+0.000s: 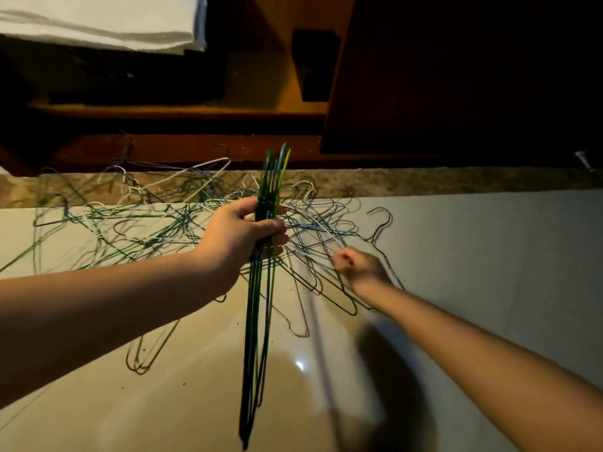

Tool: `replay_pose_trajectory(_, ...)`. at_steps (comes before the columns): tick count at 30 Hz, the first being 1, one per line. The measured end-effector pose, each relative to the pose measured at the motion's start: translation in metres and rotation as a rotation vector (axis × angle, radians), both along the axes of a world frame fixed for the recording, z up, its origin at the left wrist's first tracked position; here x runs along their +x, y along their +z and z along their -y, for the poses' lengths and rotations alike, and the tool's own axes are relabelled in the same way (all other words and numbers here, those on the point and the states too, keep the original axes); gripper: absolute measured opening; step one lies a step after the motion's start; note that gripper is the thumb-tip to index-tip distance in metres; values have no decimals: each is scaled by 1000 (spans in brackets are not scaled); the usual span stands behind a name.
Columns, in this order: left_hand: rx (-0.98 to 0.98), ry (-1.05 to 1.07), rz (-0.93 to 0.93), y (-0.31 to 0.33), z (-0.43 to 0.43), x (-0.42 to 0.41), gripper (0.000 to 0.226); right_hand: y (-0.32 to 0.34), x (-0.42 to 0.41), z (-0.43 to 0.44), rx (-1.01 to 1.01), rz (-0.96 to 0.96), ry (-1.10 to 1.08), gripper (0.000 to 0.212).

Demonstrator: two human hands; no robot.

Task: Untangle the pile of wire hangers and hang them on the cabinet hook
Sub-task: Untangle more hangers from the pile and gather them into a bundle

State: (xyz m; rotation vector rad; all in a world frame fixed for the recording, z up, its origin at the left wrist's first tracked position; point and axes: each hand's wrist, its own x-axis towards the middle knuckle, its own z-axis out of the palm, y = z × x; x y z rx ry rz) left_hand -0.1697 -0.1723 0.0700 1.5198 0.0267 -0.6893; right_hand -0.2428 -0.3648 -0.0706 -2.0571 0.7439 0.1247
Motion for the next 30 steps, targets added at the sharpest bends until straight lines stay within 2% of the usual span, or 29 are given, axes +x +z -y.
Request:
replay_pose_trajectory(4,37,29,-12,-14,14,6,16,-38,-1,64,-234,-140,-14,21)
replay_pose_trajectory(9,70,79,-5,-28,29,20,18,-63,15,76,-322,-126,42,22)
replay_pose_trajectory(15,97,128,24,-38,34,35,18,-72,51,62,-401,-148,163,33)
replay_pose_trajectory(18,106,153,20,-42,28,40,18,-74,59,60,-449,-159,175,30)
replay_pose_trajectory(25,92,203,-20,-51,15,52,18,-83,61,53,-380,-152,-4,19)
replay_pose_trajectory(30,80,206,-9,-53,8,57,19,-79,52,50,-289,-26,-136,18)
